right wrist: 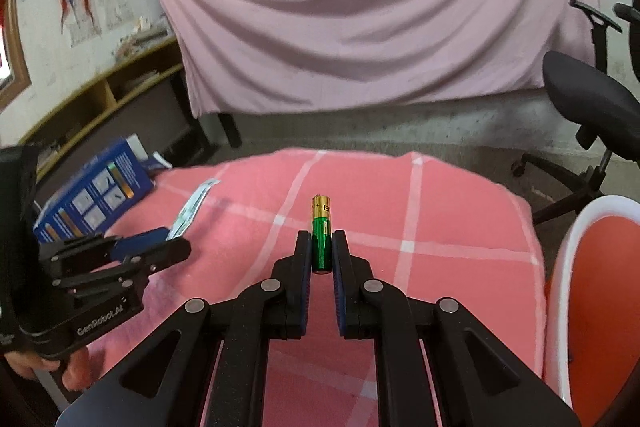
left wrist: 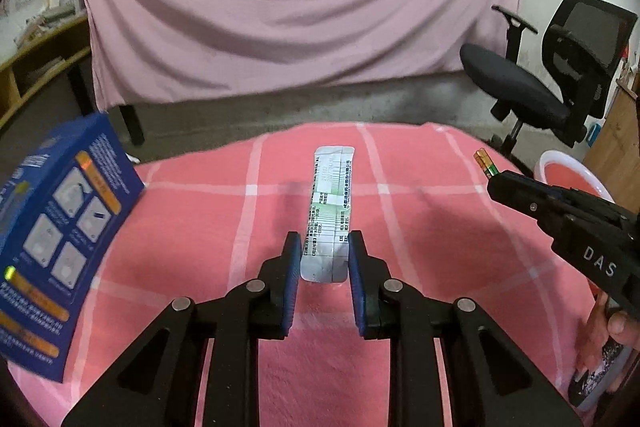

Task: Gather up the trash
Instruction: 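Lift and carry the white strip and green battery over the bucket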

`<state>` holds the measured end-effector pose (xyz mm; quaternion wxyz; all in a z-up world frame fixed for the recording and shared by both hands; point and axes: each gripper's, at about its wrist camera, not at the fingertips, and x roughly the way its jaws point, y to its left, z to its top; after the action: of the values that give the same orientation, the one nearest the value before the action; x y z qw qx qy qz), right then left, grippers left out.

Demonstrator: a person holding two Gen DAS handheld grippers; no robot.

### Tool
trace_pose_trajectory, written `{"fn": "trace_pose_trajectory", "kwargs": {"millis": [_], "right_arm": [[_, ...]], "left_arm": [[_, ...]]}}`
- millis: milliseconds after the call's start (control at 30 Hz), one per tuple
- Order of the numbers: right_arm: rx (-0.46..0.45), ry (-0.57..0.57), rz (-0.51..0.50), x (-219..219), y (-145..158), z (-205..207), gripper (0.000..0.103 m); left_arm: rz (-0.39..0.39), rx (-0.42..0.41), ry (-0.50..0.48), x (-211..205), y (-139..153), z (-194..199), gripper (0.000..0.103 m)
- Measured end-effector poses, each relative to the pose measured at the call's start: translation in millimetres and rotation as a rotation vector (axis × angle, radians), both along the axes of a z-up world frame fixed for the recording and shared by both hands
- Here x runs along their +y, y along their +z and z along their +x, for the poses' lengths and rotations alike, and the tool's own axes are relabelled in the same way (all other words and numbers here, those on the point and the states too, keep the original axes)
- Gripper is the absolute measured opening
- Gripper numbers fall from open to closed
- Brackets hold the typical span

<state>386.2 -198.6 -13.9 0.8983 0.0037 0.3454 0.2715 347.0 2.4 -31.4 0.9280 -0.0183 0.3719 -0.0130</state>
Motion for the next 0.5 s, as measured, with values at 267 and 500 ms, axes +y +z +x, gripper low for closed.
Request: {"fn": "trace_pose_trajectory", "kwargs": {"millis": [267,500], "right_arm": [[-0.122,-0.006,0.054,-10,15,-20,0.008],[-0.243,-0.020,0.103,-19,28,-39,0.008]], "left_arm": [[0.033,-0.122,0.013,-8,8,-20,0.019],[0.006,-0.251,0.049,-13,21,-41,0.019]]}}
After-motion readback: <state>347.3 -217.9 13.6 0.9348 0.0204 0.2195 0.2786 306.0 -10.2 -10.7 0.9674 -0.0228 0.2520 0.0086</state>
